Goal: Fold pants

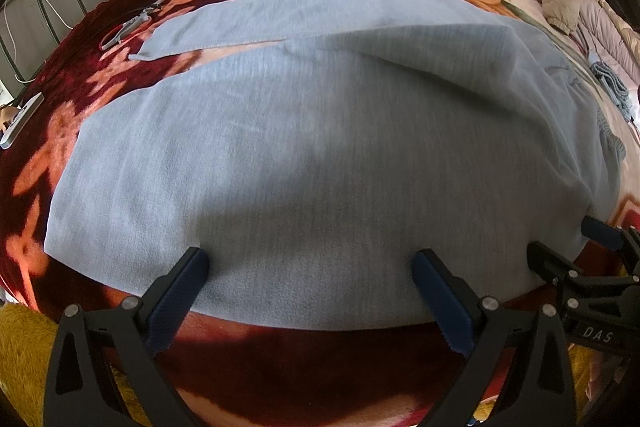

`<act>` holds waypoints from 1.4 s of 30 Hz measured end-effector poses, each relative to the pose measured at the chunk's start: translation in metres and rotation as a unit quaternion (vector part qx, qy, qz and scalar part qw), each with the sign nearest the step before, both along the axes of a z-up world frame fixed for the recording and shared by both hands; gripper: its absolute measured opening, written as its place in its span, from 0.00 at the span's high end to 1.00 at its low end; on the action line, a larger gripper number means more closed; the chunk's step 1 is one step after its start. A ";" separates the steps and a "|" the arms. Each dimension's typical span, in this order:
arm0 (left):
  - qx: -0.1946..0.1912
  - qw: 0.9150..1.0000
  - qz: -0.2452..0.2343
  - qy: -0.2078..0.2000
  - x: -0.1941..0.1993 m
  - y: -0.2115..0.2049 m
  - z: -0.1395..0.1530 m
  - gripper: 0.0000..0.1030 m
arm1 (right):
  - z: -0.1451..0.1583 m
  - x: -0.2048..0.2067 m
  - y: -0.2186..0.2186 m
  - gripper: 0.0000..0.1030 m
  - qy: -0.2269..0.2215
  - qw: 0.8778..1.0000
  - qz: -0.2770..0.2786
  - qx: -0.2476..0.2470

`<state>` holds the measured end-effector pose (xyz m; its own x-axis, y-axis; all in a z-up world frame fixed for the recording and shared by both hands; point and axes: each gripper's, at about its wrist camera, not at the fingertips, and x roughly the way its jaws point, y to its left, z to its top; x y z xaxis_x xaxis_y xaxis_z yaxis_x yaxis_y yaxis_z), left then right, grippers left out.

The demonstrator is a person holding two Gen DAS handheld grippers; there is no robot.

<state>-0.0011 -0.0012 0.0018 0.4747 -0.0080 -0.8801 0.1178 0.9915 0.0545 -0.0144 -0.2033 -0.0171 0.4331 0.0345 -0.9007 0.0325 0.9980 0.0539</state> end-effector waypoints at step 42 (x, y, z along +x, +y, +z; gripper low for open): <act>-0.030 0.999 0.004 -0.012 0.168 0.028 0.112 0.00 | 0.098 0.144 -0.105 0.10 -0.019 0.999 -0.022 -0.027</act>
<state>0.1666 0.0267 0.1135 0.4964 -0.0558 -0.8663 0.1083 0.9941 -0.0020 0.1295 -0.3083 0.0804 0.4673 -0.0344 -0.8834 0.0763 0.9971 0.0015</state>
